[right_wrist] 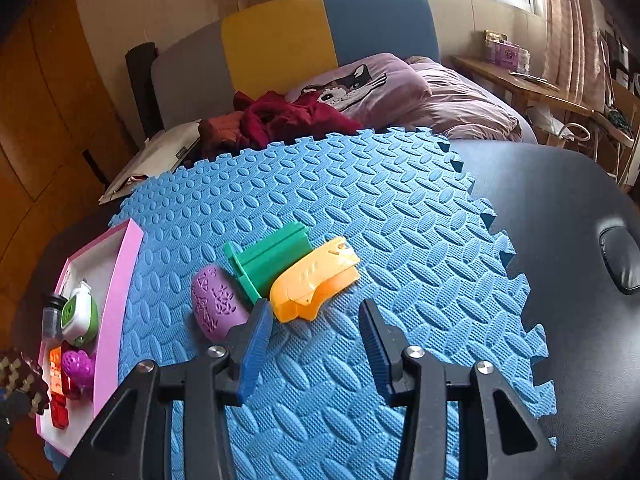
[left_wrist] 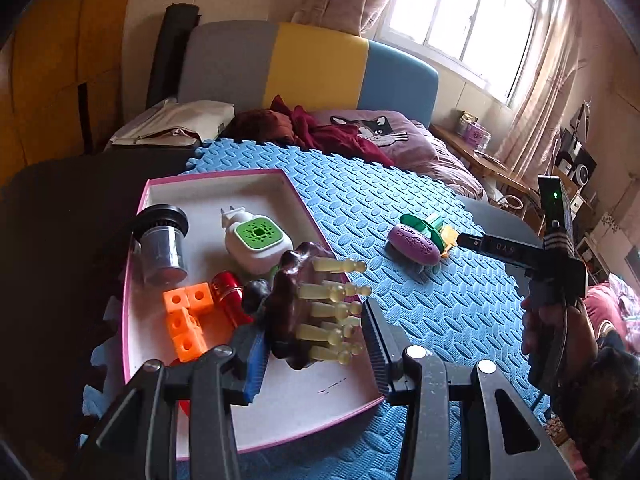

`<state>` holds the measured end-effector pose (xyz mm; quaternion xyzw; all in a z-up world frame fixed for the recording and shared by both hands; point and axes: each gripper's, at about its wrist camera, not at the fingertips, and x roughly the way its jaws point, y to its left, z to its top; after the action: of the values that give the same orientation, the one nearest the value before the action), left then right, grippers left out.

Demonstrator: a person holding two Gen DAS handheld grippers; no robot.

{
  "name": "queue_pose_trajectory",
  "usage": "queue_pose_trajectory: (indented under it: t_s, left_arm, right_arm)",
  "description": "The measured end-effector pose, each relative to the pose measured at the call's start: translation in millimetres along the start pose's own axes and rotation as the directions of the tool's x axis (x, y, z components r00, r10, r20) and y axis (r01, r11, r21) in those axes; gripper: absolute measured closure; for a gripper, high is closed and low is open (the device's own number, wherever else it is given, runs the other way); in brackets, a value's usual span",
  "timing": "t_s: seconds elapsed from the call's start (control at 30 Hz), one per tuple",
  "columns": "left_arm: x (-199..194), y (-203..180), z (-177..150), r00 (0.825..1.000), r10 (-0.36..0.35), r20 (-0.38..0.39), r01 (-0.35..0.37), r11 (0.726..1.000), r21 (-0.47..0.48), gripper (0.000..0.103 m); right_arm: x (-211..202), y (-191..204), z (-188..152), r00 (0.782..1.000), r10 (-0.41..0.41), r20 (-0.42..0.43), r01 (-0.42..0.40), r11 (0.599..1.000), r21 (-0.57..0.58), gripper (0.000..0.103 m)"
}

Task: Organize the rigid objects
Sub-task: 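Lift the brown spiky ball with the left gripper toward the tray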

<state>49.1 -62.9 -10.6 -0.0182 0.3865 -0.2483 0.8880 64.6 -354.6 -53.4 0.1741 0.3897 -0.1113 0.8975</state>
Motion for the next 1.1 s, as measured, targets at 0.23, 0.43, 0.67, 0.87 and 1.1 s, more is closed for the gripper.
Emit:
queue_pose_trajectory:
  t_s: [0.23,0.43,0.67,0.87,1.1]
  left_arm:
    - [-0.3,5.5,-2.0,1.0,0.003,-0.004,-0.003,1.0,-0.01,0.059]
    - [2.2,10.3,-5.1,1.0,0.008,-0.019,-0.008,1.0,-0.022,0.059]
    - [2.0,13.3,-6.1,1.0,0.009,-0.022,-0.01,0.999,-0.034,0.059]
    - [2.2,15.0,-6.5,1.0,0.0,-0.022,-0.002,0.999,-0.049,0.059]
    - [-4.2,13.5,-5.9,1.0,0.003,-0.008,-0.003,0.999,-0.042,0.059]
  right_arm:
    - [20.0,3.4,8.1,0.999,-0.013,-0.039,0.013,1.0,0.022,0.058]
    - [34.7,7.3,12.9,0.998,-0.019,-0.055,0.02,1.0,0.024,0.058]
    - [45.3,-3.7,12.6,0.994,-0.028,-0.107,0.029,1.0,0.008,0.072]
    - [36.8,-13.1,5.7,0.993,-0.026,-0.117,0.023,0.999,-0.026,0.073]
    - [43.8,-4.8,12.8,0.99,-0.057,-0.126,0.05,0.997,-0.061,0.065]
